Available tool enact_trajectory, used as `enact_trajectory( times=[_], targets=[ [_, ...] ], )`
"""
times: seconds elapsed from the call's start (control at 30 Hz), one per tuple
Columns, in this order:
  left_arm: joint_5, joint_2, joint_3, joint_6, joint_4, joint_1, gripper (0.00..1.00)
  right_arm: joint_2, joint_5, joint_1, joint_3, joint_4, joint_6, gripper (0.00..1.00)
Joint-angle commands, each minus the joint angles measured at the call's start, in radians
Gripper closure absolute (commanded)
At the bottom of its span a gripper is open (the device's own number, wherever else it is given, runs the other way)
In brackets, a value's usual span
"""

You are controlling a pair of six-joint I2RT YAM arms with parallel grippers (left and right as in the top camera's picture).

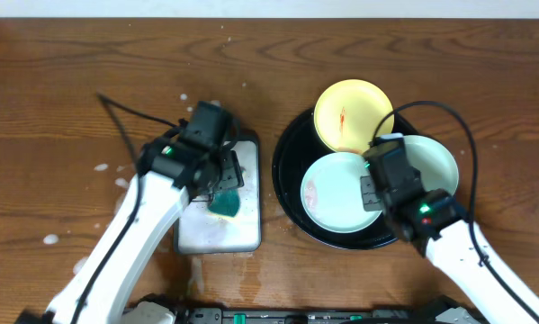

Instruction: Clean dirty plates on tray and stack at the side

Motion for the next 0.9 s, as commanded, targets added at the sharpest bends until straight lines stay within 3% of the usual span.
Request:
enact_trajectory(
  times=[0.0,0.07,0.13,0.17,0.4,0.6,0.87],
  targets=[
    [0.020,-0.079,0.008,0.008,-0.017,0.005,0.23,-0.016,0.145,0.080,0.016,-0.002,-0.009,0.99],
    [0.020,-0.116,0.008,0.008,-0.029,0.005,0.17,0.006,-0.039,0.051,0.015,-0.034,0.037,0.95],
    [0.020,-0.122,0.008,0.008,-0.028,0.005,0.17,0.035,-0.137,-0.005,0.014,-0.059,0.075,0.73],
    [0.019,-0.122,0.008,0.008,-0.028,0.005,0.17,0.055,-0.196,-0.045,0.014,-0.070,0.075,0.67],
    [0.020,-0.121,0.008,0.008,-0.028,0.005,0.16,0.156,-0.537,-0.270,0.014,-0.087,0.048,0.60],
    [0.019,-0.121,0.008,0.008,-0.028,0.005,0.16,0.249,-0.630,-0.326,0.012,-0.108,0.048,0.69],
    [0.020,-0.121,0.008,0.008,-0.028,0.005,0.15,0.325,-0.581,-0.326,0.012,-0.113,0.112,0.82]
  ],
)
